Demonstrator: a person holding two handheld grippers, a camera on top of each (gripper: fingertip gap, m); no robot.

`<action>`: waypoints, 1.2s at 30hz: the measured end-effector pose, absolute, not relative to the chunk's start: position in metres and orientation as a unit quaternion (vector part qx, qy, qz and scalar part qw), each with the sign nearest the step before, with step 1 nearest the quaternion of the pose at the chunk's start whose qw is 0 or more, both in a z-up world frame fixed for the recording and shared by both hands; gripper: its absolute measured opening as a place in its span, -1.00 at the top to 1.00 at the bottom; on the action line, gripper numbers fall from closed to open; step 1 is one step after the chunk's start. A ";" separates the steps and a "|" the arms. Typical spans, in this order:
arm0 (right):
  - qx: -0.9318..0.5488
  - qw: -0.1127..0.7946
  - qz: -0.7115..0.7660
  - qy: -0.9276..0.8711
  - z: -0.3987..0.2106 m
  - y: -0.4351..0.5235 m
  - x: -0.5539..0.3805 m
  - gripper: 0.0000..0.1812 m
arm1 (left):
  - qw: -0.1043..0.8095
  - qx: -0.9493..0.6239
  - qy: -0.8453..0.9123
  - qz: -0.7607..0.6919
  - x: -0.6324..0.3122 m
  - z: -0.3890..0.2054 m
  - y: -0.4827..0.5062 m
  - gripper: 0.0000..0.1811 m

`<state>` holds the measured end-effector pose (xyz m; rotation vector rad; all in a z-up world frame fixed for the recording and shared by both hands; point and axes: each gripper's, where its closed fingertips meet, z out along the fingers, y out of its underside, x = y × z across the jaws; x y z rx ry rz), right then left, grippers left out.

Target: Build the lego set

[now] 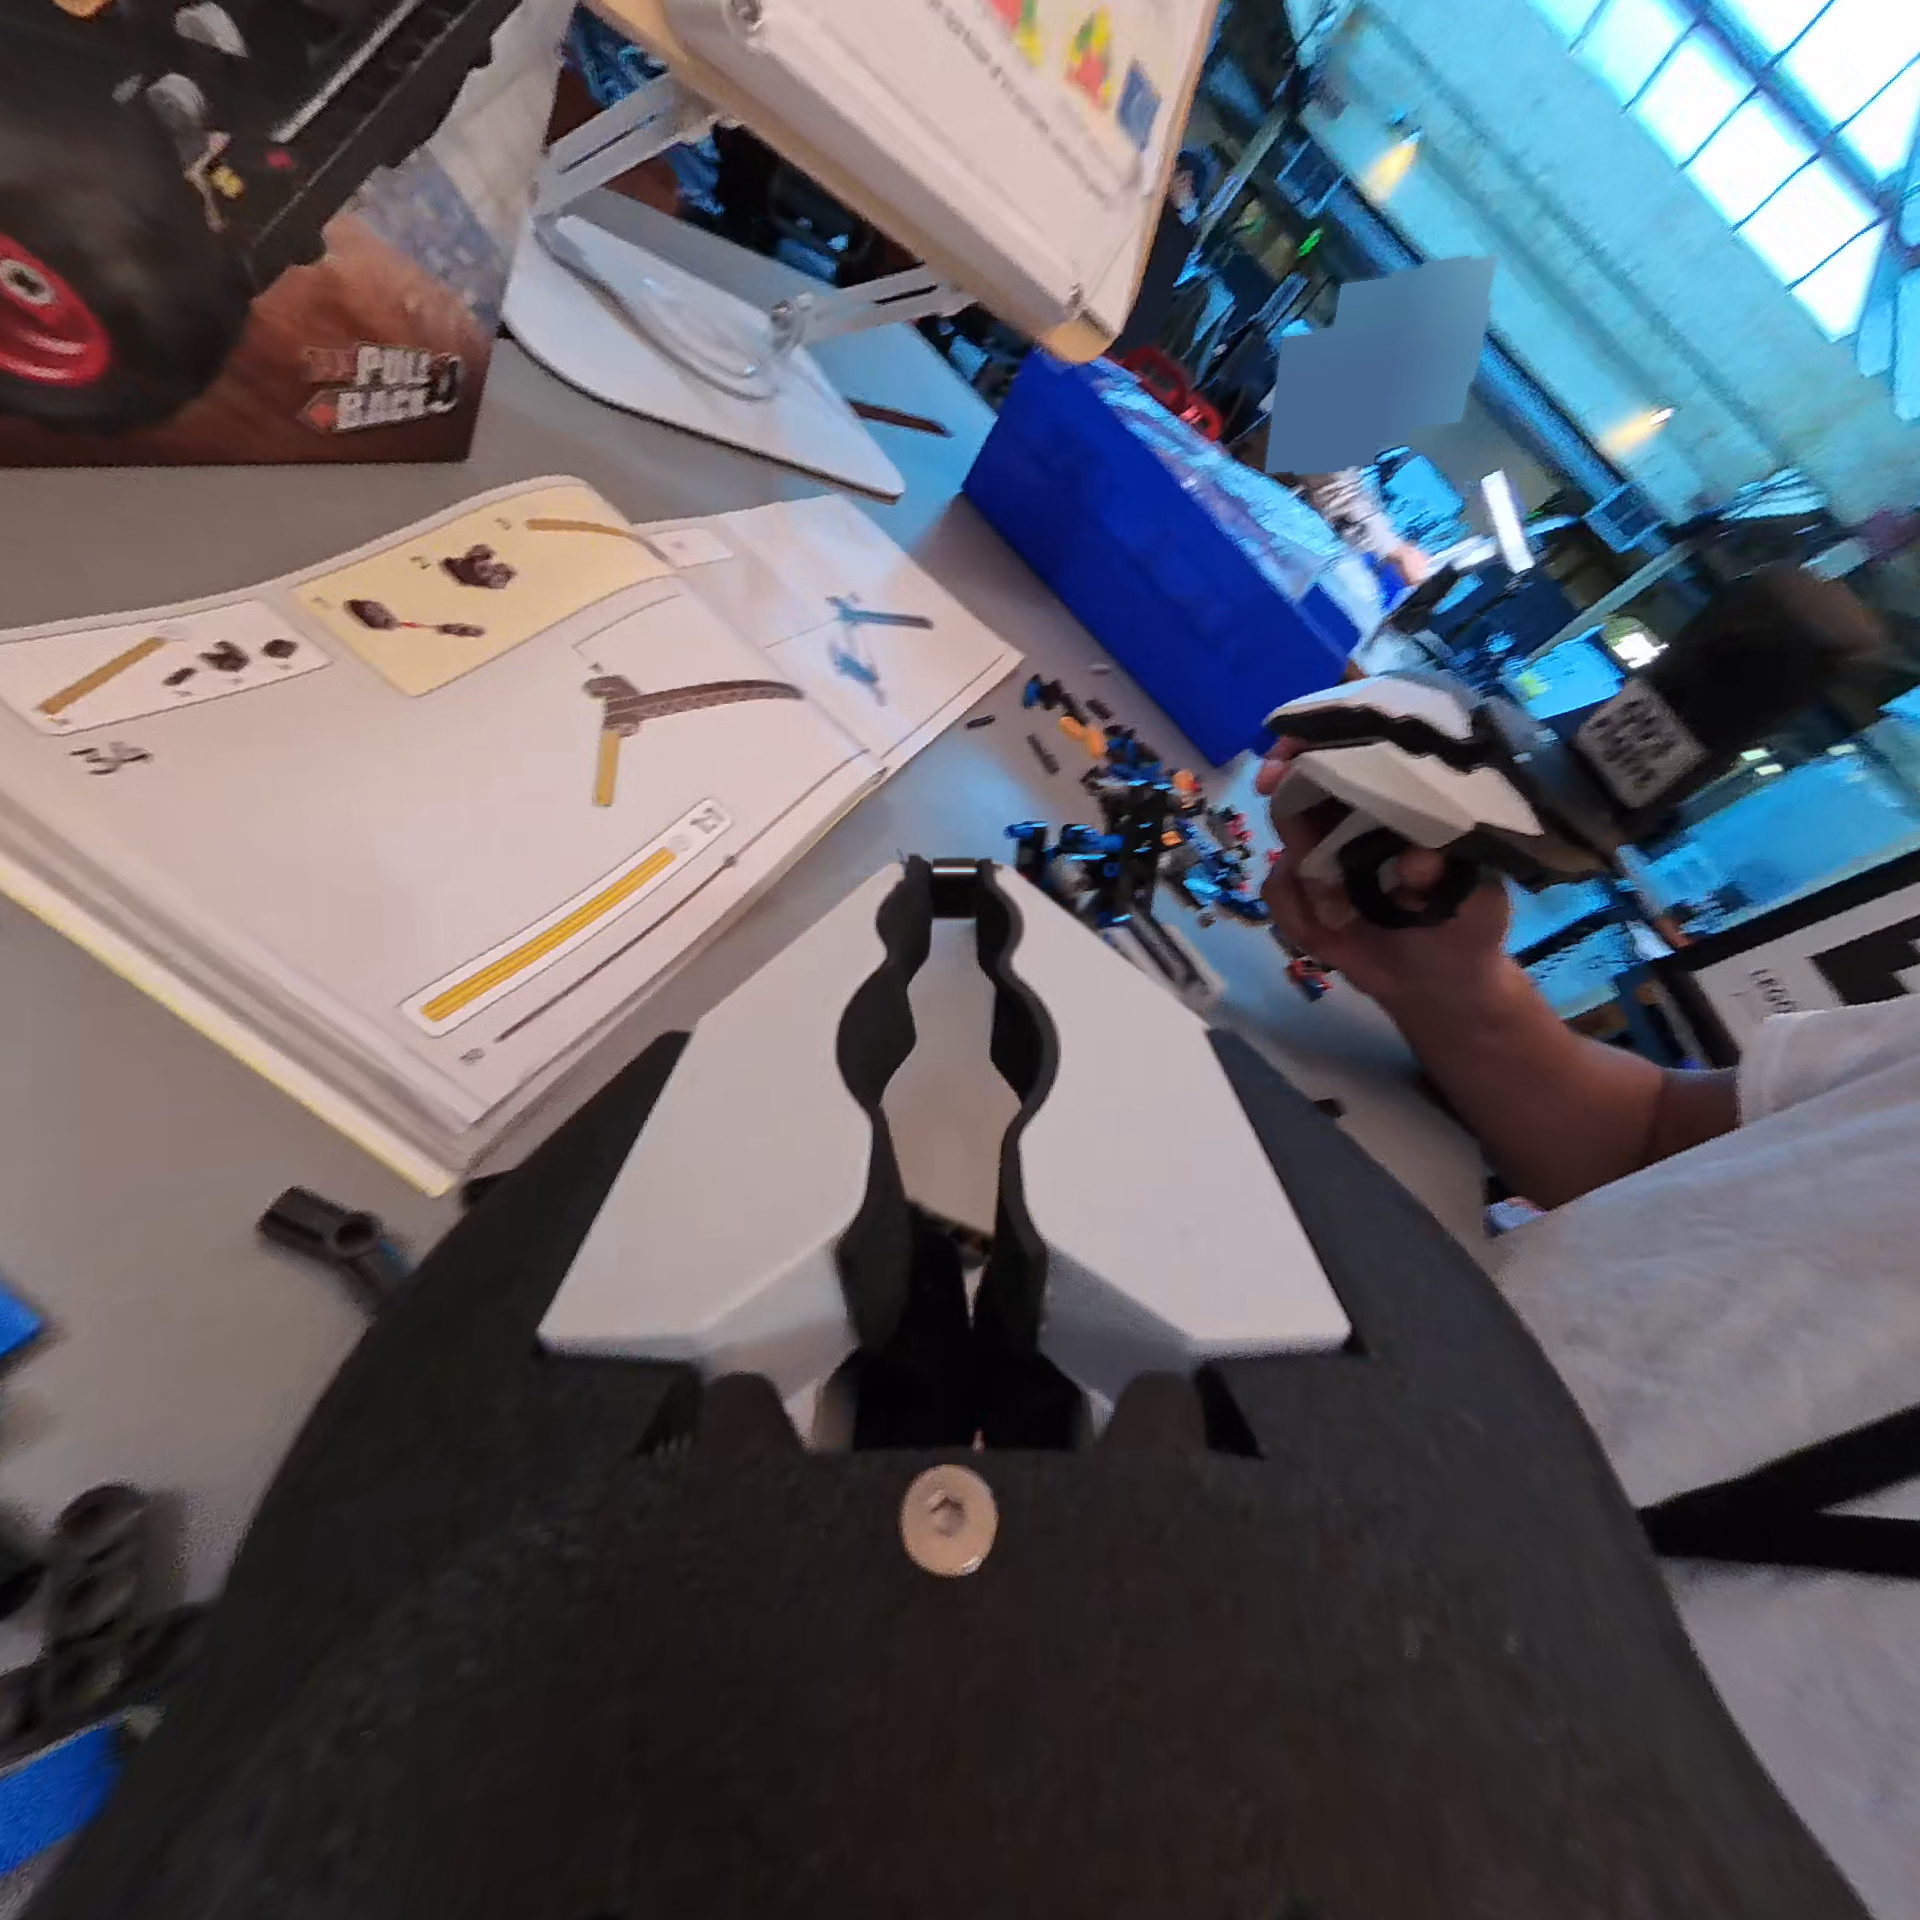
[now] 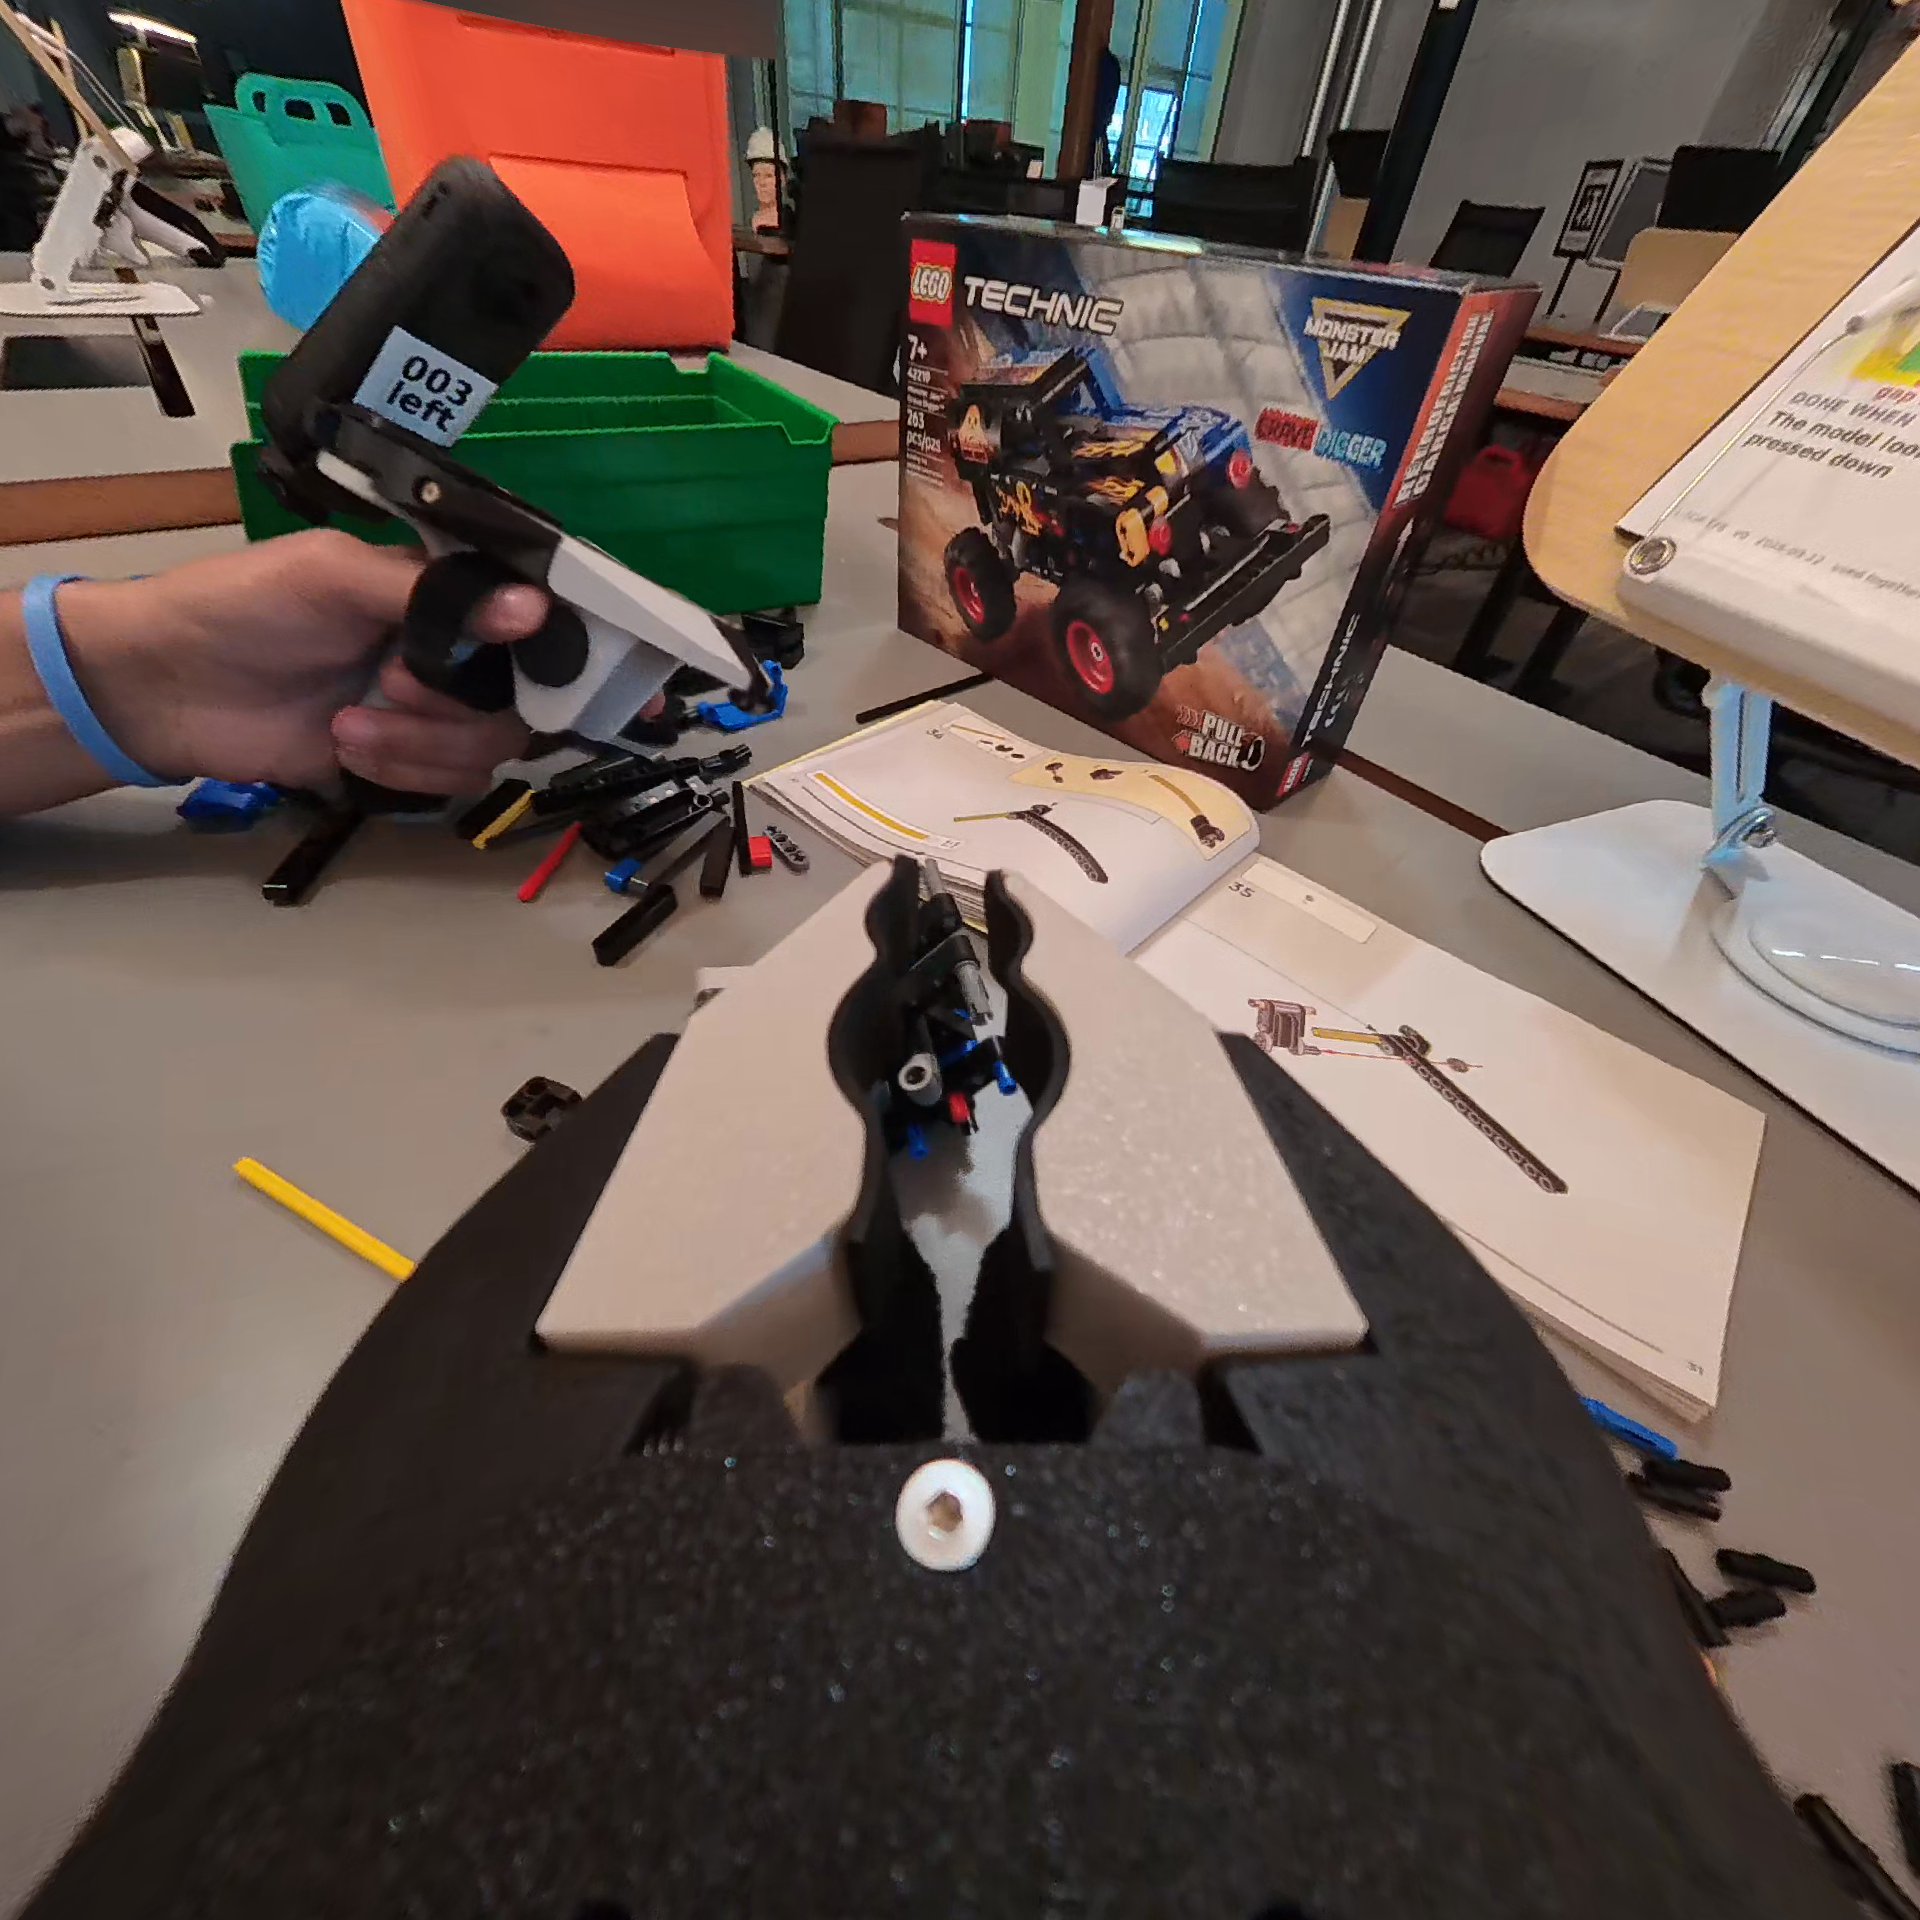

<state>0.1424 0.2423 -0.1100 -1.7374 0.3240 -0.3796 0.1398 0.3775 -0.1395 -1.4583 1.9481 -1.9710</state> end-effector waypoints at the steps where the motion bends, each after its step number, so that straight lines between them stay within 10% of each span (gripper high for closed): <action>1: -0.757 0.617 -0.169 0.135 -0.110 0.243 0.141 0.85 | -0.010 -0.458 0.612 -0.645 0.137 -0.133 0.375 0.94; 26: -0.765 0.567 -0.300 0.051 -0.103 0.296 0.103 0.93 | -0.167 -0.388 0.553 -0.718 0.096 -0.099 0.296 0.85; 36: -0.726 0.638 -0.229 0.117 -0.086 0.275 0.114 0.92 | 0.016 -0.426 0.596 -0.681 0.123 -0.116 0.348 0.78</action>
